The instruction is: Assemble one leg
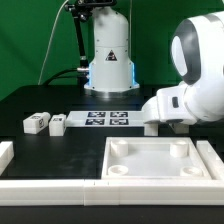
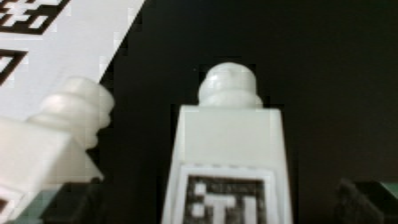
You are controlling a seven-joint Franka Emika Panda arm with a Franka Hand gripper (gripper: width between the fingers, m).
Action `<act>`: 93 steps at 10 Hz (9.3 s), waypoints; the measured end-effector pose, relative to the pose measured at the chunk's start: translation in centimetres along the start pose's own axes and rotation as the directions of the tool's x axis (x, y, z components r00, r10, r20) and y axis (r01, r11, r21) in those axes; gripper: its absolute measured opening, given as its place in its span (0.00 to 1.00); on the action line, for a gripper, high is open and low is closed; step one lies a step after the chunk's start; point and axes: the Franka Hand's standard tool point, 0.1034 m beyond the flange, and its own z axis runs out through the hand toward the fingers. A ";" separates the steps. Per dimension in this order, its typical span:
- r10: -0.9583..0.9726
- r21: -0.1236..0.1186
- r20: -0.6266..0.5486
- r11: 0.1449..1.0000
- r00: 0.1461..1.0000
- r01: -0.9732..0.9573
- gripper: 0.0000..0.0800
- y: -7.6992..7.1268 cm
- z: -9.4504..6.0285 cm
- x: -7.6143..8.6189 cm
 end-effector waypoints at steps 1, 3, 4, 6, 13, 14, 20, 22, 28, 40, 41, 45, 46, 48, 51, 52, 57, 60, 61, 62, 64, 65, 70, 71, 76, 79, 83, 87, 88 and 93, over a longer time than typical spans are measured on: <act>0.000 0.000 0.000 1.000 1.000 0.000 0.81 0.0 0.1 0.0; 0.000 0.000 0.000 1.000 1.000 0.000 0.66 0.0 0.1 0.0; 0.000 0.000 0.000 1.000 1.000 0.000 0.48 0.0 0.1 0.0; 0.000 0.000 0.000 1.000 1.000 0.000 0.36 0.0 0.1 0.0; -0.034 0.005 0.022 0.999 0.999 0.034 0.36 1.2 -2.9 -1.5; -0.031 0.008 0.035 0.999 0.999 0.031 0.36 1.8 -4.1 -2.5; -0.027 0.020 -0.189 0.999 0.982 0.031 0.36 2.2 -6.7 -2.5; -0.043 0.020 -0.334 0.998 0.941 0.053 0.36 2.4 -7.3 -1.9; -0.046 0.013 -0.709 0.997 0.703 0.079 0.36 3.1 -10.3 -1.0; -0.149 -0.088 -0.856 0.986 0.494 0.143 0.36 6.8 -17.8 0.8; -0.186 -0.123 -0.866 0.979 0.464 0.163 0.36 7.2 -19.9 2.2; -0.228 -0.158 -0.880 0.968 0.416 0.196 0.36 7.5 -24.4 6.0; -0.225 -0.150 -0.875 0.968 0.429 0.203 0.36 7.7 -24.3 6.1; -0.218 -0.154 -0.896 0.970 0.387 0.190 0.36 7.8 -24.5 6.3; -0.204 -0.176 -0.952 0.975 0.228 0.138 0.36 8.7 -23.8 6.4; -0.205 -0.174 -0.948 0.974 0.243 0.143 0.36 8.5 -23.2 6.5; -0.204 -0.179 -0.959 0.974 0.196 0.138 0.36 8.5 -25.4 8.2; -0.204 -0.190 -0.970 0.975 0.128 0.119 0.36 8.8 -25.6 9.3; -0.207 -0.192 -0.970 0.974 0.128 0.121 0.36 8.5 -25.5 9.4; -0.209 -0.193 -0.969 0.973 0.129 0.123 0.36 8.3 -25.4 9.4; -0.211 -0.195 -0.968 0.973 0.134 0.126 0.36 8.1 -25.0 9.6; -0.214 -0.197 -0.967 0.972 0.136 0.129 0.36 7.9 -24.8 9.6; -0.212 -0.199 -0.972 0.973 0.100 0.119 0.36 7.7 -23.8 10.4; -0.211 -0.200 -0.973 0.973 0.095 0.117 0.36 7.7 -23.9 10.4; -0.211 -0.200 -0.973 0.973 0.095 0.117 0.76 7.7 -23.9 10.4; -0.211 -0.200 -0.973 0.973 0.095 0.117 0.81 7.7 -23.9 10.4; -0.213 -0.202 -0.972 0.973 0.102 0.113 0.81 8.4 -25.1 9.0; -0.217 -0.201 -0.967 0.972 0.137 0.123 0.81 8.7 -26.1 8.3; -0.209 -0.186 -0.960 0.973 0.184 0.137 0.81 8.4 -25.4 8.4; -0.240 -0.117 -0.789 0.963 0.566 0.244 0.81 7.5 -24.9 7.7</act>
Offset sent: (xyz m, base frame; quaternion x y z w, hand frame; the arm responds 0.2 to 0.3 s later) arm 0.0000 0.0000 0.0000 0.0000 0.0000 0.0000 1.0000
